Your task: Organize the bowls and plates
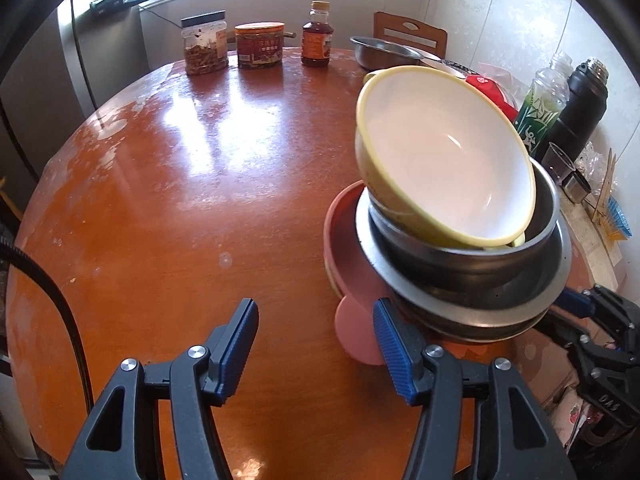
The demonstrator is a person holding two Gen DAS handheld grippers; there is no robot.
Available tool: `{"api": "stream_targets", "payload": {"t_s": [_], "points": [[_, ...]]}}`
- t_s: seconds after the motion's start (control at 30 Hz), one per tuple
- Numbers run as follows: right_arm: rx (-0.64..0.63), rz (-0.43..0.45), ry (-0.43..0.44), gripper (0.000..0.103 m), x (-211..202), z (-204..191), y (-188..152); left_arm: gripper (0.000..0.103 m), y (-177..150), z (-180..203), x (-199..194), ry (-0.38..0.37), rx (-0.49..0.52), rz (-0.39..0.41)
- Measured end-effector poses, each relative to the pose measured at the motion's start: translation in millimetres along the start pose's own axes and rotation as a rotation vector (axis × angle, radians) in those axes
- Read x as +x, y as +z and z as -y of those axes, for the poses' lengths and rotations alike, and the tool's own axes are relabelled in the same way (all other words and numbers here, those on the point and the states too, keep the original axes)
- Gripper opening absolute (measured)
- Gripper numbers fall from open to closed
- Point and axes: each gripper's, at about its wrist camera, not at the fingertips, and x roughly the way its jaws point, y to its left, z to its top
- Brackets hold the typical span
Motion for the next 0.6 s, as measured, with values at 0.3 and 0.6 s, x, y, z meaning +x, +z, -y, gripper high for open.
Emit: {"api": "stream_targets", "payload": {"t_s": [0.3, 0.6], "points": [[0.004, 0.085, -0.001, 0.056, -27, -16, 2, 0.060, -27, -3, -27, 0.062, -0.020, 0.049], [0.000, 0.122, -0.034, 0.074, -39, -37, -13, 0.064, -56, 6, -53, 0.090, -0.048, 0.099]]}}
